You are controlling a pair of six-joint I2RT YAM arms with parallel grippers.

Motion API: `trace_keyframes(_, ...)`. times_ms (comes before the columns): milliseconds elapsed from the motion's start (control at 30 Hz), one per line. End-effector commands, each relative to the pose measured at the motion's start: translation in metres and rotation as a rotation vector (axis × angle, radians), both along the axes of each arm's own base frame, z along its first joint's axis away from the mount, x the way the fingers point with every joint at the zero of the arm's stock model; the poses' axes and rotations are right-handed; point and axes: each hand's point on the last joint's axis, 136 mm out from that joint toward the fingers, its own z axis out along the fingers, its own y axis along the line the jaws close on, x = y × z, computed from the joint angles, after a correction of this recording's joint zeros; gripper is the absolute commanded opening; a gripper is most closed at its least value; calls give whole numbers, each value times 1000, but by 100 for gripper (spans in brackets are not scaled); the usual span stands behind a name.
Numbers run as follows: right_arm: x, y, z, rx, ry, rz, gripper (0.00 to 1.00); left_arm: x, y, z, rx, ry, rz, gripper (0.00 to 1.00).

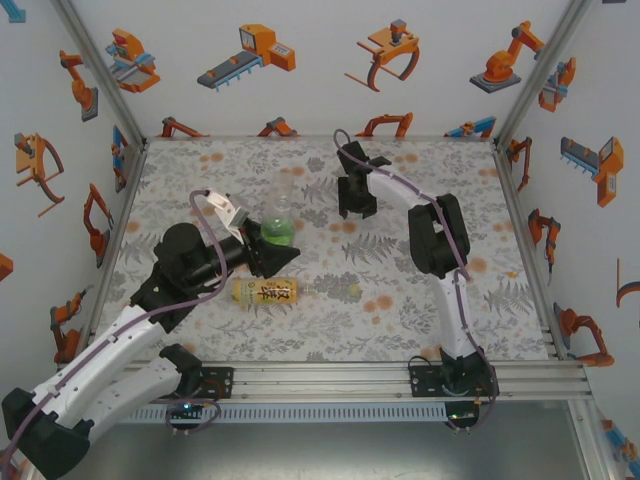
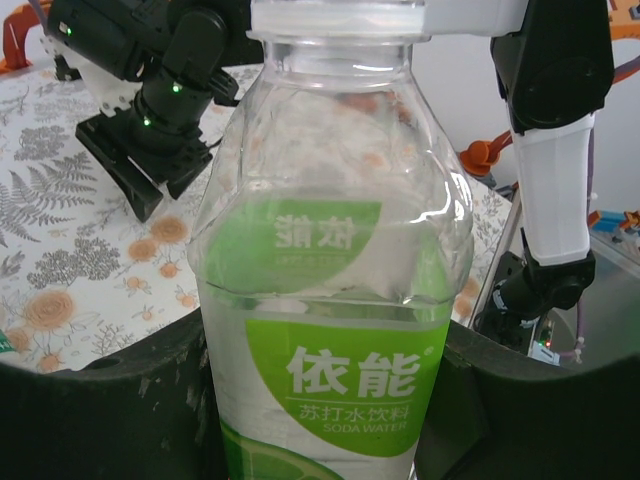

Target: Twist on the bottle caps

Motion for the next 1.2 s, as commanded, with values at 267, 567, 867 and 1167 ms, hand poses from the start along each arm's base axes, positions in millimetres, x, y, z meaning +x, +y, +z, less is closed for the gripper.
trace_keyframes(267, 3, -2, -27, -38, 36, 21, 48, 1, 4, 8, -53, -9, 18, 0)
trace_keyframes(567, 0, -2, -31, -44, 63, 25, 45, 0, 5, 4, -42, 2, 18, 0)
trace_keyframes(867, -18, -13, 1, -47, 50, 17, 39, 1, 5, 4, -39, 8, 26, 0)
trace_keyframes(1167, -73, -41, 22, -40, 83, -46, 38, 3, 3, 7, -22, 13, 20, 0)
